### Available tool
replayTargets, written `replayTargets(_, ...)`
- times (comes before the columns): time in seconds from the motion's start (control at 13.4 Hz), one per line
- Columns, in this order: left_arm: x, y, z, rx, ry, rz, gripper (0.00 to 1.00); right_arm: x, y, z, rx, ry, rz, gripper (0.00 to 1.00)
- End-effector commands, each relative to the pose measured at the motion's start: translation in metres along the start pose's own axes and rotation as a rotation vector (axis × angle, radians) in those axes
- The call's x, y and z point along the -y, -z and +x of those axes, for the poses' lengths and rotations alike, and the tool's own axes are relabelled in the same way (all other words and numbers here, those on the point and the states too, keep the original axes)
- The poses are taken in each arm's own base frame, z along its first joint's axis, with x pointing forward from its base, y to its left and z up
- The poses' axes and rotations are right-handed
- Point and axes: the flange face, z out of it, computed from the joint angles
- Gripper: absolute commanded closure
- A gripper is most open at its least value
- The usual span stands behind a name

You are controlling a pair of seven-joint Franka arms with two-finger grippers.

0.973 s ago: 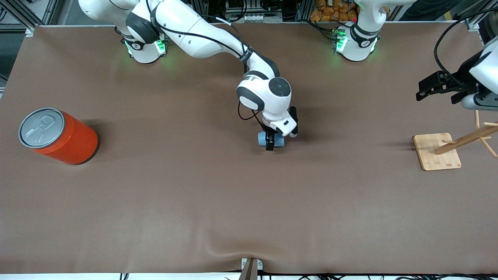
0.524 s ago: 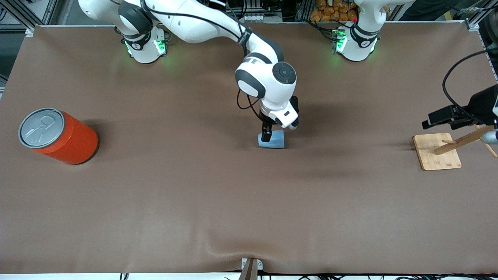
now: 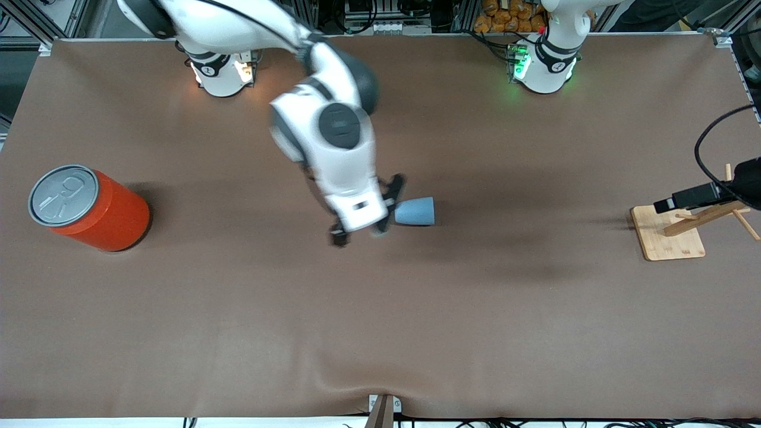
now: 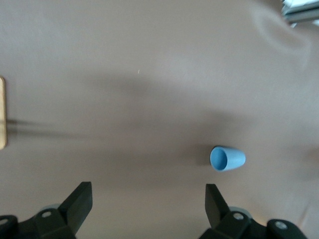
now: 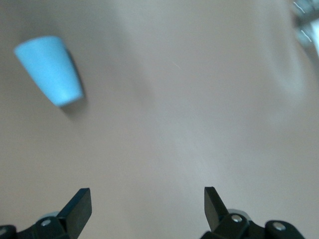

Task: Flip cup
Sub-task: 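Withdraw the right arm to rest while the left gripper reaches the cup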

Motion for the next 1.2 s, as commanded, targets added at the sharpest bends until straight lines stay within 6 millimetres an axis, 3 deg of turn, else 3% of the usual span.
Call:
replayTargets(0.0,-0.006,-0.05,0.007,0.151,-0.017,-0.027,0.0,-0.042,0.065,-0.067,-0.017,-0.111,0.024,0.0)
replayTargets(0.07,-0.019,-0.083,0.01,0.214,-0.037,-0.029,0.0,-0.063,0.081,-0.09,-0.012,-0.149,-0.01,0.0)
replayTargets(0.22,-0.034,-0.144,0.017,0.319,-0.059,-0.038,0.0,-0.124,0.096,-0.157,-0.019,-0.273,-0.014,0.0)
replayTargets(0.3,-0.047,-0.171,0.017,0.364,-0.069,-0.04,0.0,-0.152,0.098,-0.19,-0.032,-0.336,-0.004,0.0)
replayTargets(0.37,-0.073,-0.209,0.013,0.425,-0.08,-0.029,0.0,-0.165,0.106,-0.212,-0.072,-0.378,0.029,0.0)
replayTargets(0.45,-0.107,-0.247,0.004,0.461,-0.054,0.012,0.0,-0.161,0.133,-0.227,-0.086,-0.403,0.011,0.0)
replayTargets(0.52,-0.133,-0.279,-0.003,0.474,-0.018,0.051,0.0,-0.159,0.148,-0.239,-0.087,-0.419,0.002,0.0)
replayTargets(0.67,-0.147,-0.326,-0.001,0.46,0.023,0.06,0.0,-0.17,0.156,-0.277,-0.061,-0.489,0.03,0.0)
replayTargets(0.75,-0.154,-0.347,-0.002,0.475,0.05,0.037,0.0,-0.166,0.167,-0.291,-0.053,-0.537,0.047,0.0)
replayTargets(0.9,-0.177,-0.387,-0.012,0.478,0.099,0.008,0.0,-0.141,0.201,-0.316,-0.028,-0.8,0.089,0.0)
replayTargets(1.12,-0.207,-0.441,-0.021,0.411,0.18,-0.003,0.0,-0.094,0.219,-0.325,0.03,-1.167,0.097,0.0)
